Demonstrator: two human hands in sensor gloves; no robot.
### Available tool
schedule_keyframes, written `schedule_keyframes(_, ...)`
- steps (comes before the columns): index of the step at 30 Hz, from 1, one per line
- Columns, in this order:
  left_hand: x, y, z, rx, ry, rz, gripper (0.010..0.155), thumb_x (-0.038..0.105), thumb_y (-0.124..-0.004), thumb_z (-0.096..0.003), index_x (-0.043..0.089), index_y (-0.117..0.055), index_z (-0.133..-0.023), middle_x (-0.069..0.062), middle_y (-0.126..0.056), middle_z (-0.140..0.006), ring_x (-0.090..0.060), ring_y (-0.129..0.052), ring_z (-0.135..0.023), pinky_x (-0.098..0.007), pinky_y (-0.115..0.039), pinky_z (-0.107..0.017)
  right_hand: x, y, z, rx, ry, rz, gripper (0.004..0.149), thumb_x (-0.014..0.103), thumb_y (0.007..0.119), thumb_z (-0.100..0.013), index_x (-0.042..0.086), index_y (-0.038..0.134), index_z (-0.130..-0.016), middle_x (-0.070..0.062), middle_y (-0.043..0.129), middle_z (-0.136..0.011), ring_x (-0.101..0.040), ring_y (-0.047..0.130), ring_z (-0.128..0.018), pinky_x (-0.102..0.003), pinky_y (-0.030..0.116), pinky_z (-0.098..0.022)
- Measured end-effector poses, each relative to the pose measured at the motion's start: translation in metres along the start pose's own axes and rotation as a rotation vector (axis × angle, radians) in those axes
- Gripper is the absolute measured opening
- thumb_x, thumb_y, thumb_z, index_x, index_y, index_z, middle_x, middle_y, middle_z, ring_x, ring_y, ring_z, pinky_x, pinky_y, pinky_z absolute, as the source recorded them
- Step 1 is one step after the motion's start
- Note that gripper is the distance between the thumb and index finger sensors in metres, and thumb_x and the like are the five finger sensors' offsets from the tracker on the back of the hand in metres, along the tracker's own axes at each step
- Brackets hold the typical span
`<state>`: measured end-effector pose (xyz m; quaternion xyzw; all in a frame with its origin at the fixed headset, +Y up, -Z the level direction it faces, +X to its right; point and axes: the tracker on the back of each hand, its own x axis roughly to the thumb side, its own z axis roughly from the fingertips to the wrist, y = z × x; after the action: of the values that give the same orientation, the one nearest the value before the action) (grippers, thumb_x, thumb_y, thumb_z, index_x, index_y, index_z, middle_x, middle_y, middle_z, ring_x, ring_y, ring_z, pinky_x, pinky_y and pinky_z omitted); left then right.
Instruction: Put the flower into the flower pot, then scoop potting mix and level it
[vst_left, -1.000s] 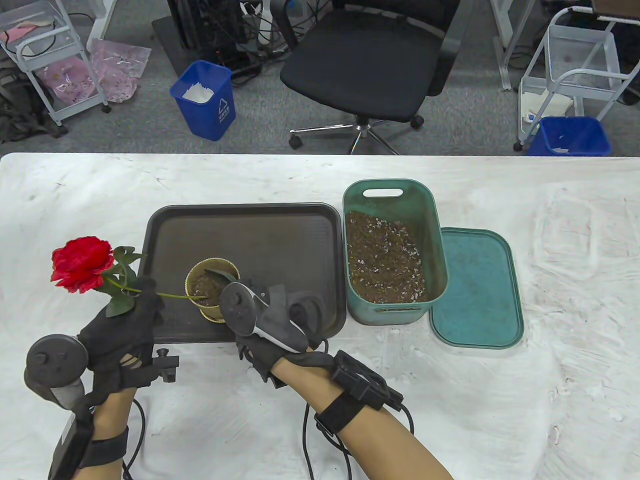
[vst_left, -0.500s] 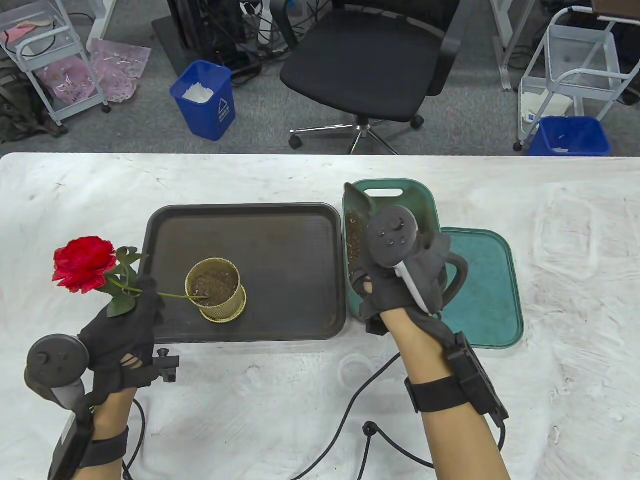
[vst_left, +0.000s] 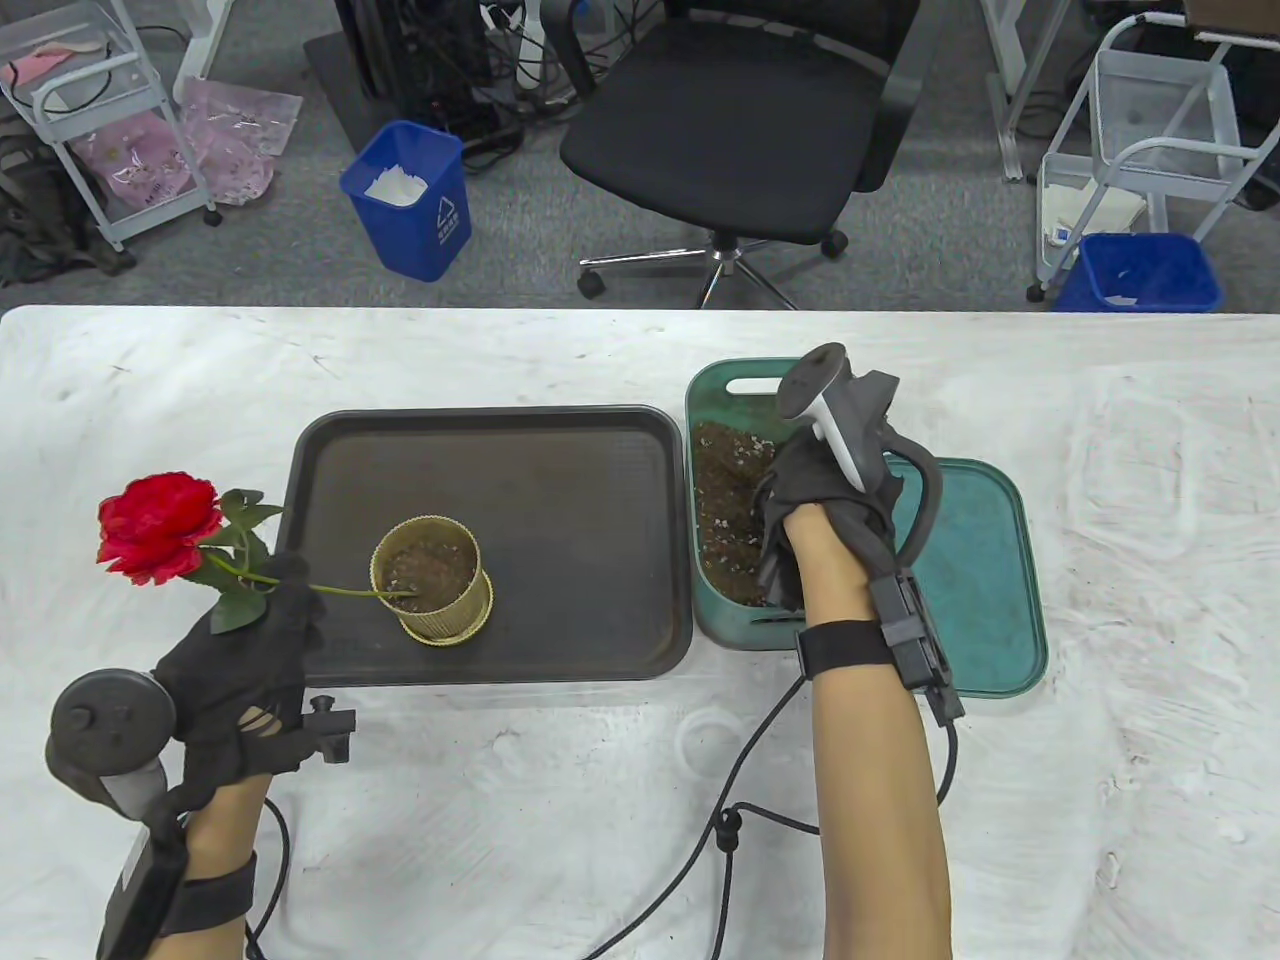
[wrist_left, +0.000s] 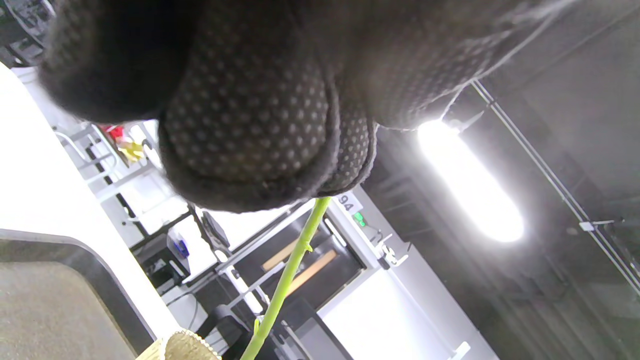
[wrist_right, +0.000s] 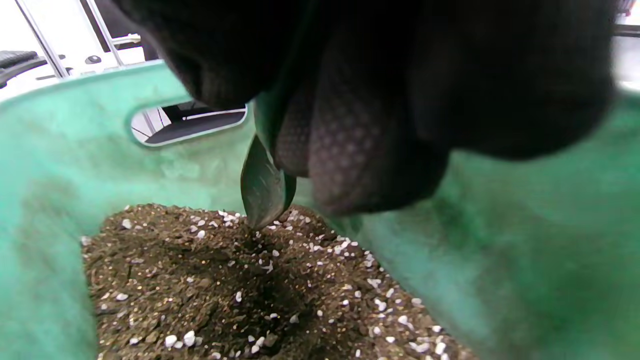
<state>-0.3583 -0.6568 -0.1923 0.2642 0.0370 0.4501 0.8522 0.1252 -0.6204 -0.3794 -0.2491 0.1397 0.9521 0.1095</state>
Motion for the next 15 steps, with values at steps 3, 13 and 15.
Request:
schedule_keyframes(3, 0.003, -0.002, 0.002, 0.000, -0.003, 0.002, 0.042, 0.045, -0.088, -0.0424, 0.021, -0.094, -0.077, 0.003, -0.107, -0.056, -0.014, -0.113, -0.022, -0.032, -0.096, -0.024, 0.002, 0.009, -0.010, 0.017, 0.017, 0.006, 0.052, 0.030, 0.078, -0.041, 0.007, 0.076, -0.088, -0.016, 0.099, -0.064, -0.031, 0.106, -0.029, -0.041, 0.094, -0.014)
schedule_keyframes(13, 0.005, -0.003, 0.003, -0.006, -0.016, -0.003, 0.042, 0.045, -0.088, -0.0423, 0.021, -0.095, -0.076, 0.003, -0.107, -0.056, -0.014, -0.113, -0.022, -0.032, -0.096, -0.024, 0.007, 0.021, -0.017, 0.167, -0.019, -0.119, 0.055, 0.030, 0.078, -0.041, 0.003, 0.074, -0.089, -0.016, 0.099, -0.063, -0.030, 0.106, -0.028, -0.040, 0.094, -0.014)
schedule_keyframes(15, 0.004, -0.002, 0.003, -0.003, -0.013, -0.004, 0.042, 0.045, -0.088, -0.0424, 0.021, -0.095, -0.077, 0.003, -0.107, -0.056, -0.014, -0.113, -0.022, -0.032, -0.096, -0.024, 0.005, 0.020, -0.017, 0.204, -0.021, -0.163, 0.055, 0.030, 0.077, -0.041, 0.003, 0.074, -0.089, -0.016, 0.099, -0.063, -0.030, 0.106, -0.027, -0.039, 0.094, -0.014)
